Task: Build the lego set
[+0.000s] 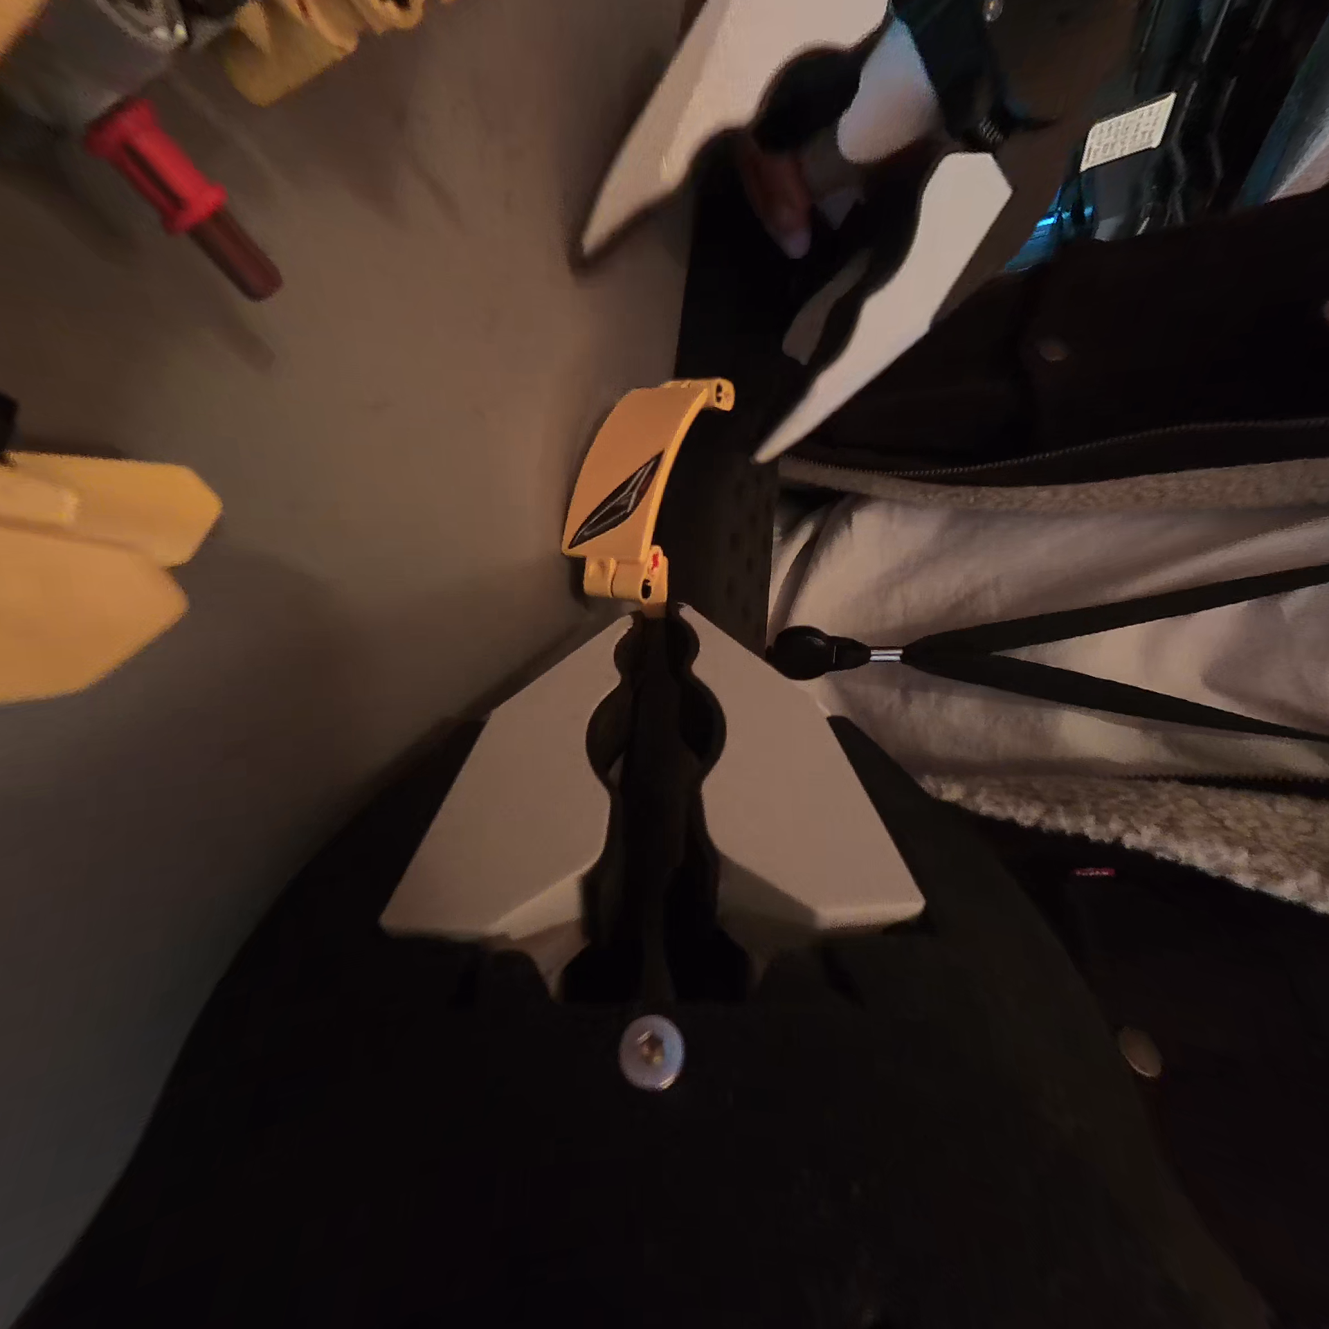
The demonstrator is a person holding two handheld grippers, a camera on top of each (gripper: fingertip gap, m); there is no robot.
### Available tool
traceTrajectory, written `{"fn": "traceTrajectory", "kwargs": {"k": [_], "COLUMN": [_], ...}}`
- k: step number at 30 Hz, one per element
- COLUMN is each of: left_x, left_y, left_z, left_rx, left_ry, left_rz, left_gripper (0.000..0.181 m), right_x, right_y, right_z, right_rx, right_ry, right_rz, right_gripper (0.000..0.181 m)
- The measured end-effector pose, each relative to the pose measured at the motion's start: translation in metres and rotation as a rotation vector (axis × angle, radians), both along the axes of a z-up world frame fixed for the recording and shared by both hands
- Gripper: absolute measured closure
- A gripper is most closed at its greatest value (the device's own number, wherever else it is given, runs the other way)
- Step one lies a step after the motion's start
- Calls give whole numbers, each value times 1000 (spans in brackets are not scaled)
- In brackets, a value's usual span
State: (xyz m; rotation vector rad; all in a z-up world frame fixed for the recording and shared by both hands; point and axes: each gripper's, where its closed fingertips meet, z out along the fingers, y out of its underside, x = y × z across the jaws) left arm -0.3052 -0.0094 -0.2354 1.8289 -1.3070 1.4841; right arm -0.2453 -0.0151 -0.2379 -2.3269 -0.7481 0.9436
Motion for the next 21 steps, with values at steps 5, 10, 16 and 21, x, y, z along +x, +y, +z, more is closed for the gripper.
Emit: {"fn": "traceTrajectory", "kwargs": {"k": [5, 10, 16, 21], "left_x": [-2, -5, 3, 6], "left_y": [-1, -4, 2, 8], "left_z": [-1, 1, -3, 10], "left_rx": [13, 59, 243, 265], "left_ry": [-30, -90, -191, -292], "left_rz": [-18, -41, -25, 30], "left_gripper": [176, 176, 177, 177], "right_x": [-25, -24, -22, 9], "right_y": [-4, 14, 17, 42], "right_z": [-5, 7, 38, 37], "right_rx": [-95, -80, 187, 234], "right_ry": [35, 131, 25, -34], "right_rz": [67, -9, 170, 30], "right_gripper": [142, 153, 176, 176]}}
